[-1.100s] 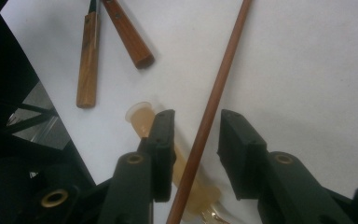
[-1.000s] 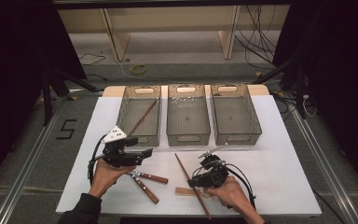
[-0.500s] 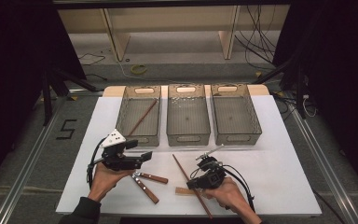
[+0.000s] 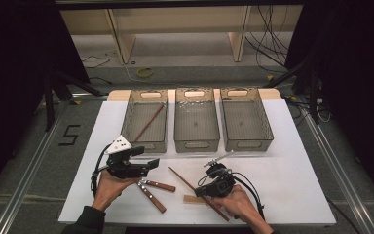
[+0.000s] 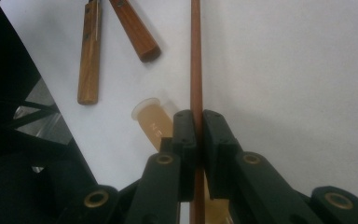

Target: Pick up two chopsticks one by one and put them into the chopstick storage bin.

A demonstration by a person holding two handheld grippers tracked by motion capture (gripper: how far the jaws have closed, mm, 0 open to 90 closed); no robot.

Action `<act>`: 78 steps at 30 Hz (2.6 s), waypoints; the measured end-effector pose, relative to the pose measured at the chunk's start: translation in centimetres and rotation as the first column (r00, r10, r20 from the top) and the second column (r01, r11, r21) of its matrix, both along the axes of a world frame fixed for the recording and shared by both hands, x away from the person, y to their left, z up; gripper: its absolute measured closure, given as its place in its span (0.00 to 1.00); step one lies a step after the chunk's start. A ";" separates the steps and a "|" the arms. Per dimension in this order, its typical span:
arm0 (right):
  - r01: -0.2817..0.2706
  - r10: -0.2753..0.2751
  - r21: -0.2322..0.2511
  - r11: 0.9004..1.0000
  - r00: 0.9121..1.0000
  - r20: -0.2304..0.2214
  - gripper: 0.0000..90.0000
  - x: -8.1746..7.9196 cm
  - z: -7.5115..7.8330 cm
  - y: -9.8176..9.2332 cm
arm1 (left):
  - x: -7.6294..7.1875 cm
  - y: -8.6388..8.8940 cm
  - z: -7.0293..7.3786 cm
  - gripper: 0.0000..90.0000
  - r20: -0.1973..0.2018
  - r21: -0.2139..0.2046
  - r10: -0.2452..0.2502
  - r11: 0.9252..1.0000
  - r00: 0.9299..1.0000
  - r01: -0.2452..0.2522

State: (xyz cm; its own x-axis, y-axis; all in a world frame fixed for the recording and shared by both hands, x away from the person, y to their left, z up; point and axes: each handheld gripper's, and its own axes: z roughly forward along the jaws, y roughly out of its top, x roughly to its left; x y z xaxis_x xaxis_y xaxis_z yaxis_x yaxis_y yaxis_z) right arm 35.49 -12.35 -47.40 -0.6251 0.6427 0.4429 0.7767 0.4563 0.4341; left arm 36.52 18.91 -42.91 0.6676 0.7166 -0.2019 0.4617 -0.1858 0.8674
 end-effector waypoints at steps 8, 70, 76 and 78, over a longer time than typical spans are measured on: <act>-0.040 0.040 0.004 0.999 0.998 0.056 0.94 0.0 1.5 -0.3 | -0.1 -0.2 0.1 0.22 0.004 0.019 -0.027 0.999 1.000 0.027; -0.404 0.412 -0.082 0.911 0.902 0.130 0.95 -1.9 5.2 1.3 | -3.1 -8.6 -0.6 0.64 -0.168 0.456 -0.582 0.670 0.795 0.586; -0.421 0.429 -0.085 0.903 0.894 0.129 0.95 -1.9 5.0 1.4 | -3.2 -8.8 -0.7 0.71 -0.175 0.458 -0.610 0.645 0.773 0.612; -0.423 0.431 -0.084 0.902 0.894 0.121 0.94 -2.0 5.1 1.4 | -3.3 -8.8 -0.8 0.73 -0.179 0.460 -0.616 0.637 0.767 0.619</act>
